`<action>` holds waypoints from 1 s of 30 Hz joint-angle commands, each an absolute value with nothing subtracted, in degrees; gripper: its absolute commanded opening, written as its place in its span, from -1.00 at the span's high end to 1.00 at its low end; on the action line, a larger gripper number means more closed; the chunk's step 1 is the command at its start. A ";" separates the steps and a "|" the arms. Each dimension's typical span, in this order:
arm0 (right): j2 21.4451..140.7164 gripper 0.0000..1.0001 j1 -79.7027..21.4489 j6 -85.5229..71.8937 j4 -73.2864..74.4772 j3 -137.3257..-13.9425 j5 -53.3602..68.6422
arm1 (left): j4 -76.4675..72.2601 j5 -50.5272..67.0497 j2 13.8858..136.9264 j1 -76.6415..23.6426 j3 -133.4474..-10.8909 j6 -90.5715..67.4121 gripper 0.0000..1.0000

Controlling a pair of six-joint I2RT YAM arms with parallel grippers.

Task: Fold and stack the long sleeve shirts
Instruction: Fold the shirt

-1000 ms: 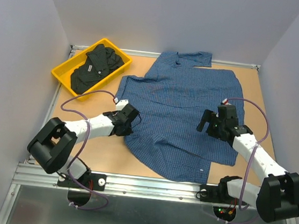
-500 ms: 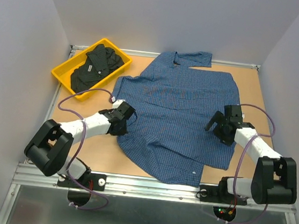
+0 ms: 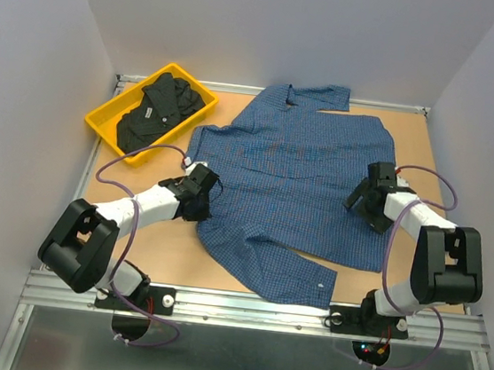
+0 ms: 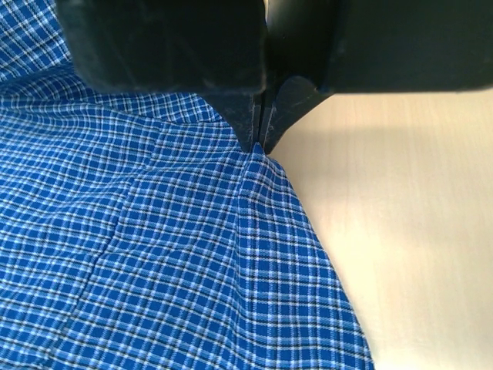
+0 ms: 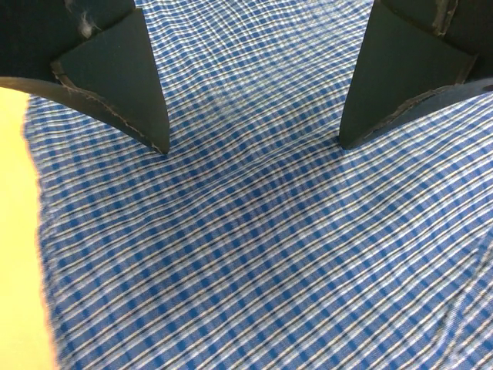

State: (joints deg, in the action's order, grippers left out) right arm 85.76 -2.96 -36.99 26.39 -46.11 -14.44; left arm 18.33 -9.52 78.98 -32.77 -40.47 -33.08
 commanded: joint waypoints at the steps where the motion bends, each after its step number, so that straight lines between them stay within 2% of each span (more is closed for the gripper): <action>1: 85.96 -0.92 -1.76 -39.81 32.07 -50.79 -21.43 | 17.49 -7.74 76.91 -32.43 -40.78 -31.99 0.92; 6: 83.59 -0.99 -0.26 -41.66 39.81 -51.42 -22.94 | 15.47 -6.33 77.96 -32.43 -41.48 -30.68 0.92; 10: 81.92 -0.96 5.09 -43.50 44.98 -49.75 -16.62 | 13.01 -6.33 77.79 -32.43 -40.61 -30.06 0.92; 16: 82.18 -0.93 5.19 -45.44 51.76 -51.76 -15.12 | 12.04 -5.97 78.05 -32.34 -40.78 -29.27 0.92; 23: 84.99 -0.88 5.19 -49.65 49.40 -49.49 -12.48 | 12.39 -6.42 77.96 -31.99 -41.22 -28.92 0.92; 30: 88.32 -0.94 6.33 -50.98 43.78 -47.99 -12.22 | 12.66 -7.65 76.99 -31.64 -40.87 -29.27 0.92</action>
